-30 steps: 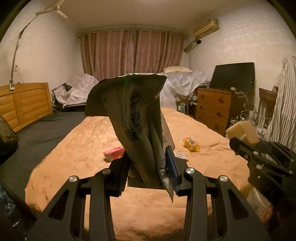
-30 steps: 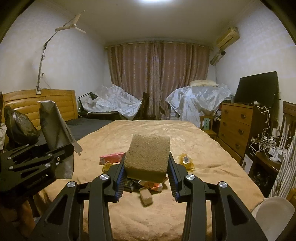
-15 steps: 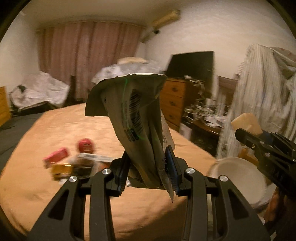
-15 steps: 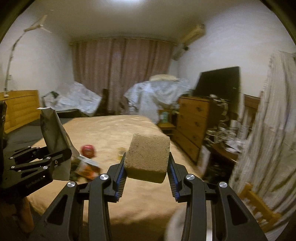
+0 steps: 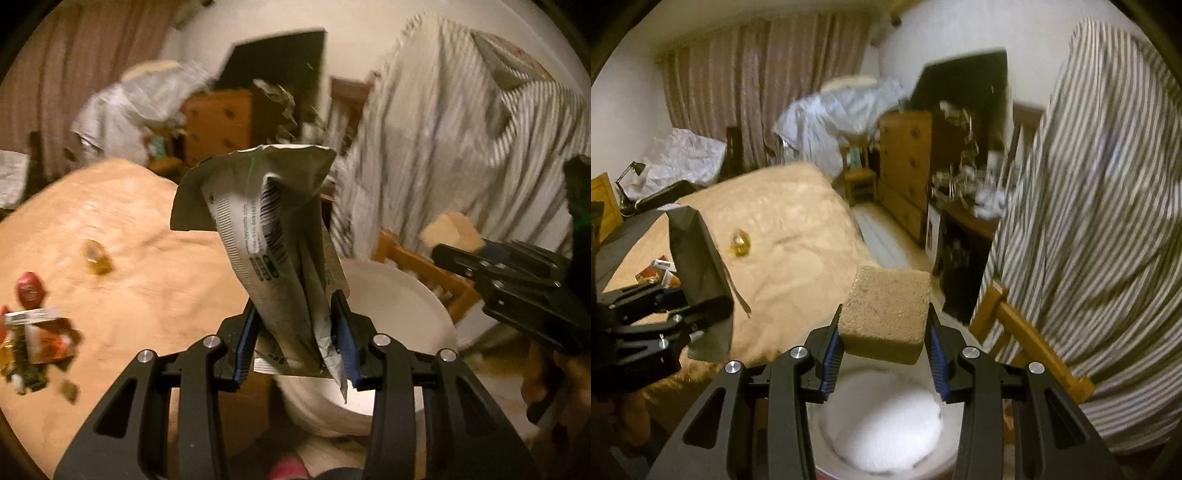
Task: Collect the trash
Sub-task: 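Carry the packet and sponge block with both tools over the white bucket, then open the left tool to drop the packet while the right tool drops the sponge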
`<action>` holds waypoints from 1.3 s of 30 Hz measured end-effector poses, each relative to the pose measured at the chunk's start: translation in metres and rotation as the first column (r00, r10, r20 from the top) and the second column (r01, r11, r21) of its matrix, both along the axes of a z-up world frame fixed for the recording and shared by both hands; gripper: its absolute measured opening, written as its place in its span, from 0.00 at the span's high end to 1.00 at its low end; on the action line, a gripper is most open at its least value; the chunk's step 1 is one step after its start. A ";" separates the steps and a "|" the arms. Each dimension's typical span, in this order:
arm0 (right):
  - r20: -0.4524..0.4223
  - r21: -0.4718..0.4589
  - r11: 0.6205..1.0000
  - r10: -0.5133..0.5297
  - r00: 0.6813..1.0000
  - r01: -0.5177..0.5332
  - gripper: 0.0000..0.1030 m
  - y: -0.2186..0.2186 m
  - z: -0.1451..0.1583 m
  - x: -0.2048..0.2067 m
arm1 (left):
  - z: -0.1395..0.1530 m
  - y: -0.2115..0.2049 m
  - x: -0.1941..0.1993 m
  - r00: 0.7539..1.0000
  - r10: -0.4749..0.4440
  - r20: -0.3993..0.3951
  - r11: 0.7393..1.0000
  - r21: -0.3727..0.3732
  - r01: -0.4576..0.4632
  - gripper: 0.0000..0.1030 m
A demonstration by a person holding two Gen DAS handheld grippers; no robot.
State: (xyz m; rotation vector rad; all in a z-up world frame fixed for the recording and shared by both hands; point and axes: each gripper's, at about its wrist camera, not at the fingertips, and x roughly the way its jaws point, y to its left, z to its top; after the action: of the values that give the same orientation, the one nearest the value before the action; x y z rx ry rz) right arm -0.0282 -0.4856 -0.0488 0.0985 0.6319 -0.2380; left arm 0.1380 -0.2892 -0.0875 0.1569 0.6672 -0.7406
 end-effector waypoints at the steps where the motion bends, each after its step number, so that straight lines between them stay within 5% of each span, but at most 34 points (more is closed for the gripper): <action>1: -0.019 0.013 1.000 -0.002 1.000 0.002 0.61 -0.007 -0.004 0.006 | -0.005 -0.009 0.004 0.999 -0.030 -0.029 0.999 0.010 0.031 0.62; 9: -0.179 0.134 0.991 0.033 0.983 -0.009 0.61 -0.046 -0.042 0.032 | -0.034 -0.048 0.030 0.972 -0.137 -0.189 0.987 0.060 0.151 0.62; 15: -0.210 0.169 0.986 0.046 0.977 -0.010 0.61 -0.041 -0.058 0.039 | -0.047 -0.056 0.038 0.956 -0.161 -0.244 0.979 0.082 0.185 0.62; 19: -0.210 0.175 0.984 0.047 0.977 -0.010 0.61 -0.037 -0.063 0.042 | -0.052 -0.059 0.038 0.954 -0.161 -0.252 0.978 0.091 0.189 0.61; 23: -0.189 0.182 0.983 0.040 0.981 -0.005 0.39 -0.035 -0.062 0.041 | -0.051 -0.060 0.038 0.965 -0.143 -0.219 0.978 0.117 0.171 0.28; 33: -0.144 0.180 0.984 0.020 0.989 0.006 0.39 -0.038 -0.053 0.032 | -0.046 -0.040 0.042 0.973 -0.099 -0.210 0.988 0.095 0.121 0.27; 39: -0.053 0.147 0.987 0.078 0.996 -0.069 0.39 -0.001 -0.034 0.028 | -0.037 0.002 0.036 0.986 -0.046 -0.163 0.994 0.088 0.061 0.27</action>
State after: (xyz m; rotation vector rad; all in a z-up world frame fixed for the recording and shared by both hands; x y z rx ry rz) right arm -0.0002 -0.4868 -0.0824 0.2081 0.7100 -0.1236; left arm 0.1744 -0.2871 -0.1244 0.2023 0.8548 -0.7799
